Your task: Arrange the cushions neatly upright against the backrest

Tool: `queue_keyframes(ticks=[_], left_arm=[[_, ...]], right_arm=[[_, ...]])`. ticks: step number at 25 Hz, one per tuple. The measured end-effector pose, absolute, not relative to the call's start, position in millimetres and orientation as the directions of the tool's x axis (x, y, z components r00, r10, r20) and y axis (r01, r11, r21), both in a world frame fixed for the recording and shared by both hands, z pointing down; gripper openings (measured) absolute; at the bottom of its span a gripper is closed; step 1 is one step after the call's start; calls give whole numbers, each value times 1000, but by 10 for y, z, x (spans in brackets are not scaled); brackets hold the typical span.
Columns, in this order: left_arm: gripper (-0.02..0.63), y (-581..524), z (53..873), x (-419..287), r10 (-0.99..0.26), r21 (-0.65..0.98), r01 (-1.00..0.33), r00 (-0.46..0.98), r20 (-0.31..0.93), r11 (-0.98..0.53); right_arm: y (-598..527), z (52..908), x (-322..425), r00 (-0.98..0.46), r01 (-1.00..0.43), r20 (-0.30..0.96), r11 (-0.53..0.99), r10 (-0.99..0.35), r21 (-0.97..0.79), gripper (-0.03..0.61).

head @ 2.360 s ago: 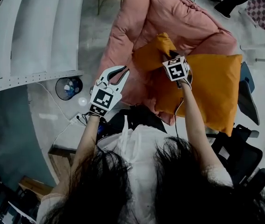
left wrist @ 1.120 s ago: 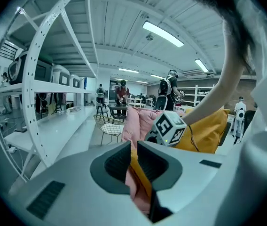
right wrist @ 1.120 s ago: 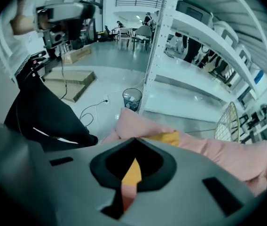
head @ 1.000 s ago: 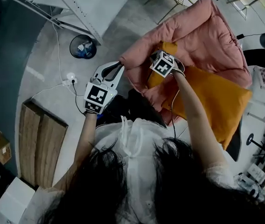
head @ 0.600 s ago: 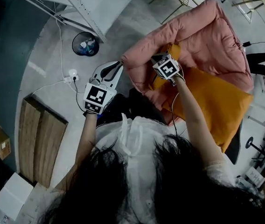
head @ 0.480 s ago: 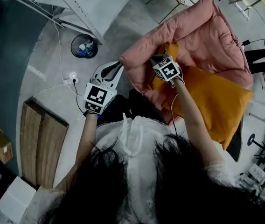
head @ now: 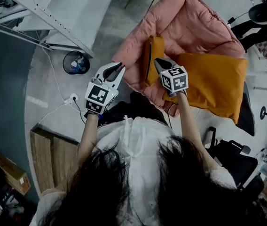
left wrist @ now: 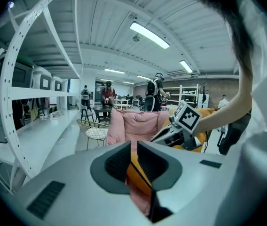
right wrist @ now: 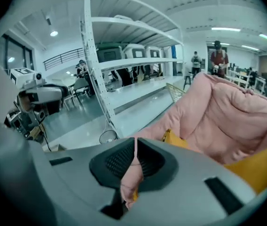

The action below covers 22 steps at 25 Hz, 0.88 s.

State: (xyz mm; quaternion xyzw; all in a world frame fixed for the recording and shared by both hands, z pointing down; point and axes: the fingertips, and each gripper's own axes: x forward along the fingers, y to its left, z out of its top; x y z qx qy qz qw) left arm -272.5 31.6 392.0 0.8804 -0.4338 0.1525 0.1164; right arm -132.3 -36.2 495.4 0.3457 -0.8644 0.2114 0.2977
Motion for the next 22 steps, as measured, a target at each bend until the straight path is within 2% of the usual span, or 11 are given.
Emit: queue_keyframes(ticks=[13, 22], left_arm=[[40, 798, 3813, -1962, -493, 105, -552, 803, 335, -827], [41, 1019, 3834, -1311, -352, 137, -413, 876, 329, -900]], right_arm=[[773, 4375, -381, -412, -908, 565, 371, -715, -192, 31], [1170, 3936, 424, -250, -968, 556, 226, -793, -112, 32]])
